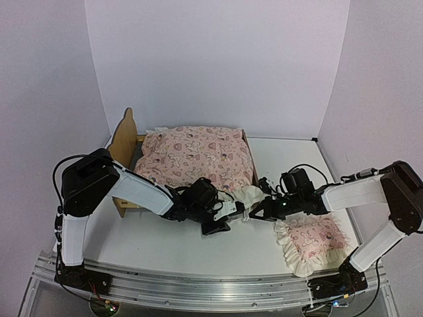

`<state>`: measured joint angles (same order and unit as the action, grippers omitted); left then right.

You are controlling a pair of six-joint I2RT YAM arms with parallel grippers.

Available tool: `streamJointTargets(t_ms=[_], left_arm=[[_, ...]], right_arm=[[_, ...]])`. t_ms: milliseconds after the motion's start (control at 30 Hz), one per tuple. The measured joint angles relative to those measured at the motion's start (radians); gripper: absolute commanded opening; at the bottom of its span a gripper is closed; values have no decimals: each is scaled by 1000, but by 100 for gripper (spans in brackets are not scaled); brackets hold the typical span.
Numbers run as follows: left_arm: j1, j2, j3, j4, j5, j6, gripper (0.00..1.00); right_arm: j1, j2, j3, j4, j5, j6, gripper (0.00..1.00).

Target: Set up the pet bed

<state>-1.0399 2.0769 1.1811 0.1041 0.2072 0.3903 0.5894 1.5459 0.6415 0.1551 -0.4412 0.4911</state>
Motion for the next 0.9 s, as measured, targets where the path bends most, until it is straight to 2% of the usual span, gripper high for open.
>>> streamJointTargets(t_ms=[67, 133, 400, 633, 900], left_arm=[[0, 0, -1, 0, -7, 1, 4], [0, 1, -1, 0, -17, 7, 0], [8, -12, -9, -16, -18, 6, 0], [38, -95, -20, -160, 6, 26, 0], [48, -164, -54, -217, 11, 48, 0]], right_arm=[[0, 0, 0, -1, 0, 0, 0], [0, -2, 0, -8, 1, 0, 0], [-11, -39, 46, -138, 46, -46, 0], [-63, -96, 150, -311, 129, -144, 0], [-97, -97, 266, -469, 198, -262, 0]])
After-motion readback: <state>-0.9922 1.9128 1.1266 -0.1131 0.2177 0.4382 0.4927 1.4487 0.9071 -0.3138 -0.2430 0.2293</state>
